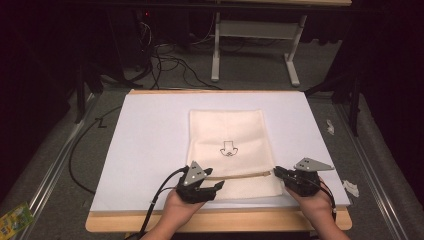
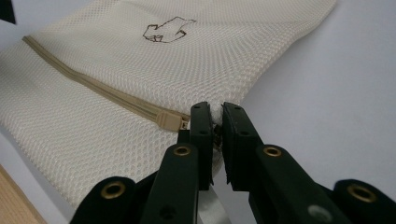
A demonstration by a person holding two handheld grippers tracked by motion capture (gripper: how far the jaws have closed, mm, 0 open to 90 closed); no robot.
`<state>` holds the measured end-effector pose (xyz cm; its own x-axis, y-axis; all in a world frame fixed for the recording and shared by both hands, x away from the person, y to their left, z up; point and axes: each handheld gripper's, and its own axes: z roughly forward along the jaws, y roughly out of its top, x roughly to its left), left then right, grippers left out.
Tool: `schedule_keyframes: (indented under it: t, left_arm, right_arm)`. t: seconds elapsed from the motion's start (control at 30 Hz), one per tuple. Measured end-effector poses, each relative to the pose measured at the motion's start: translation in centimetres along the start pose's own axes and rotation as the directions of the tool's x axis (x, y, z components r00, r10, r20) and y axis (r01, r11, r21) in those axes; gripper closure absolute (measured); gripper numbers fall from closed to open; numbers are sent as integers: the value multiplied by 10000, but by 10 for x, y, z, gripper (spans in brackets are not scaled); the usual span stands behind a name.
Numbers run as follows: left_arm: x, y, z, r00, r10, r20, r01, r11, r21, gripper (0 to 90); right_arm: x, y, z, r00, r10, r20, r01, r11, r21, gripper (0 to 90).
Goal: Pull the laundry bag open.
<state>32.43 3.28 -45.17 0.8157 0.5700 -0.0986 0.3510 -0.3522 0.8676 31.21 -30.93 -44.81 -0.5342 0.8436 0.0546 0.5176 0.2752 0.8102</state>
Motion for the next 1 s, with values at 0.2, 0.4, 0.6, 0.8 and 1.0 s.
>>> schedule_keyframes:
  t: [0.2,0.4,0.6,0.8,1.0]
  left_arm:
    - [-10,10,24,9992,-142,384,150,9997,-199,429]
    - [-19,16,48,9979,-204,616,217,9996,-195,433]
    - [-24,23,56,9959,103,901,-95,9999,-100,442]
    - [-29,38,71,9918,-51,1281,59,10000,-60,537]
    - [-41,40,91,9897,-55,1429,-12,9989,467,594]
  right_arm:
    - [-1,1,-1,10000,16,-77,-17,9999,-117,843]
    - [-1,1,-2,9999,8,-152,-11,9998,-196,843]
    - [-1,2,-3,9999,9,-151,-13,9996,-264,841]
    - [-1,2,-4,9998,20,-200,-27,9995,-307,842]
    - [-1,4,-4,9998,-25,-222,17,9993,-375,845]
